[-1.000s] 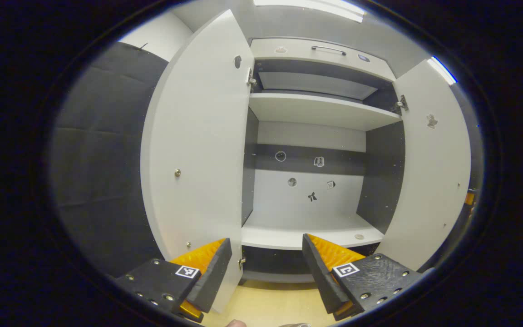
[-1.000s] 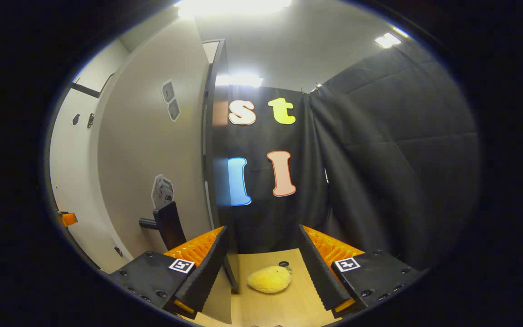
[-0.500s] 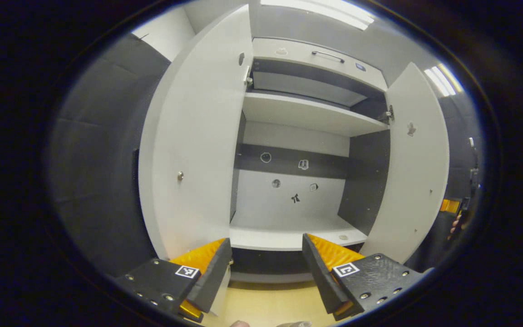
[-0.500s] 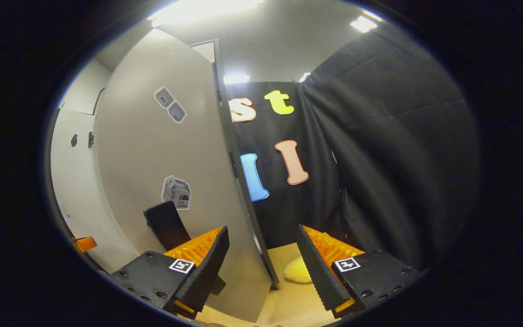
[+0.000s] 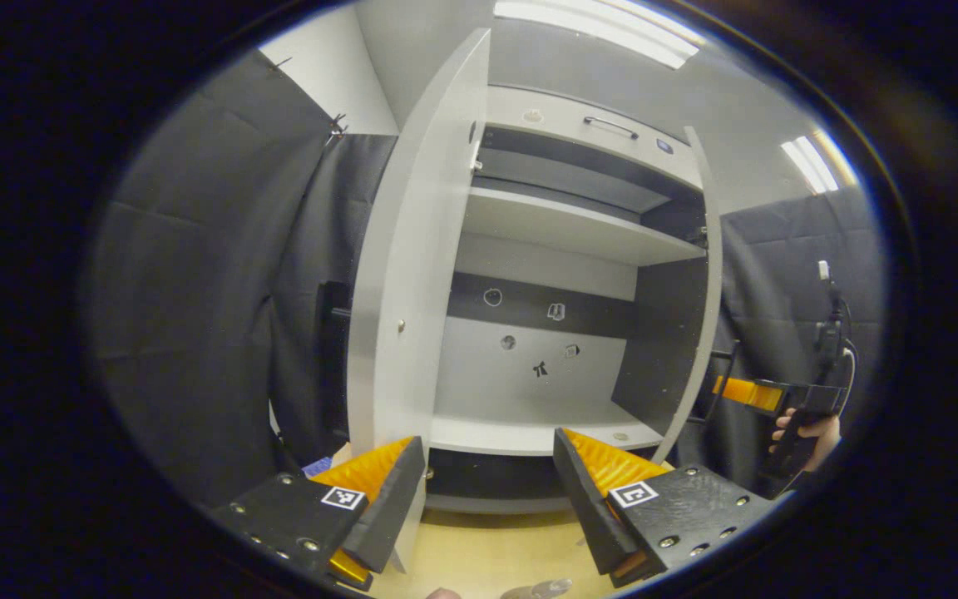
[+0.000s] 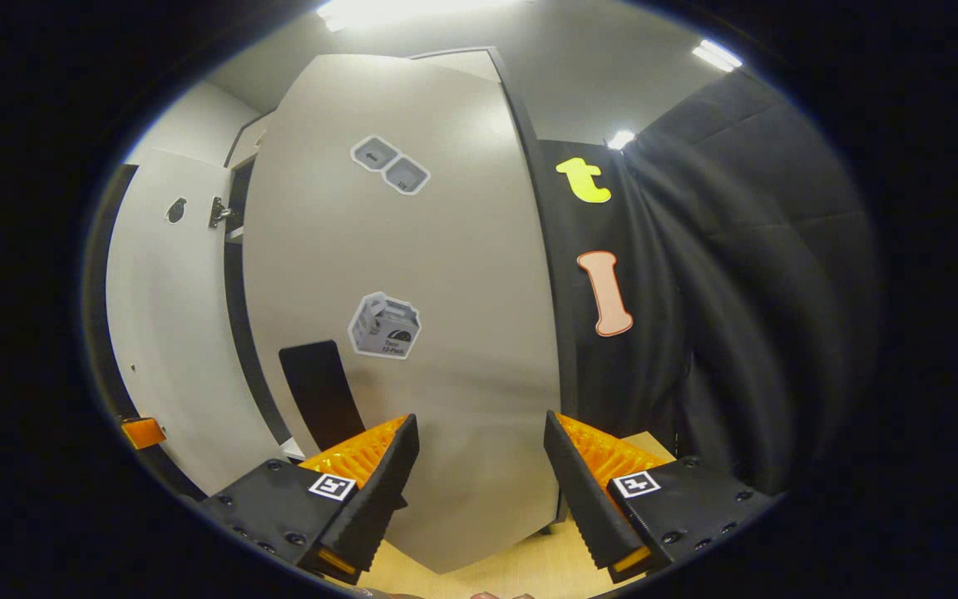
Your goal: Grasp the bottle in the cabinet with the left hand and place it on the coaster, then close the right door with the right hand and the left door with the left hand.
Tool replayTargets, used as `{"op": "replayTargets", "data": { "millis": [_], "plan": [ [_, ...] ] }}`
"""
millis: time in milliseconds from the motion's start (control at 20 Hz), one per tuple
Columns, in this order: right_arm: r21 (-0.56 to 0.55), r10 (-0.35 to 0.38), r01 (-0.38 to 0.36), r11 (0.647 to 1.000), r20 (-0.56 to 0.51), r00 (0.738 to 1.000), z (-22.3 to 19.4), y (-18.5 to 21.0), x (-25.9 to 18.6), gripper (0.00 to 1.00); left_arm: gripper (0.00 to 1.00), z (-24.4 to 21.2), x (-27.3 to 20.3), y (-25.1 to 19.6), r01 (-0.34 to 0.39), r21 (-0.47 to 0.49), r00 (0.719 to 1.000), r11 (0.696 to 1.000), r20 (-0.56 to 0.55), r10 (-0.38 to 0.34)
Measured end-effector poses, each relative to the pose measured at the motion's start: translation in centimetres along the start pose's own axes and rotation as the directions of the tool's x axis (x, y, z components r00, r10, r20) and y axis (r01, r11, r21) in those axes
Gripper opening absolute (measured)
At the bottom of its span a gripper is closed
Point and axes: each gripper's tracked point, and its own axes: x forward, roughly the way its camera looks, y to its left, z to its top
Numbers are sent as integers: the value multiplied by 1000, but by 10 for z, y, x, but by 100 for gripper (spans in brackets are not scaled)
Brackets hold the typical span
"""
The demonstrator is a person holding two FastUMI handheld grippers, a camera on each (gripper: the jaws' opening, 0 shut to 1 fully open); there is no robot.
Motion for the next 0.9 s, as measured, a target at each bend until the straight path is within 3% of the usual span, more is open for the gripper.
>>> {"op": "replayTargets", "data": {
  "millis": [200, 400, 700, 750, 800, 850, 900],
  "plan": [
    [-48, -27, 27, 998, -4, 1000, -4, -3, 0, 96, 90, 13, -20, 9, -5, 18, 999, 1000, 39, 4],
    [-6, -36, 36, 999, 3, 999, -1, 0, -4, 96, 90, 14, -27, 24, -13, -16, 999, 1000, 43, 14],
    [-14, -65, 65, 998, 14, 998, -1, 6, -21, 96, 91, 20, -35, 96, -92, 4, 995, 996, 49, 91],
    [-14, -65, 65, 998, 11, 998, -4, 12, -29, 96, 84, 21, -34, 105, -97, -5, 994, 995, 48, 98],
    [-13, -65, 65, 998, 8, 998, -5, 16, -34, 96, 84, 23, -33, 113, -102, -14, 994, 995, 49, 103],
    [-12, -67, 67, 998, 6, 998, -6, 19, -36, 96, 91, 24, -32, 123, -107, -21, 993, 994, 52, 108],
    [-11, -67, 67, 998, 5, 998, -8, 23, -40, 96, 88, 26, -33, 133, -110, -24, 992, 994, 57, 111]
  ]
}}
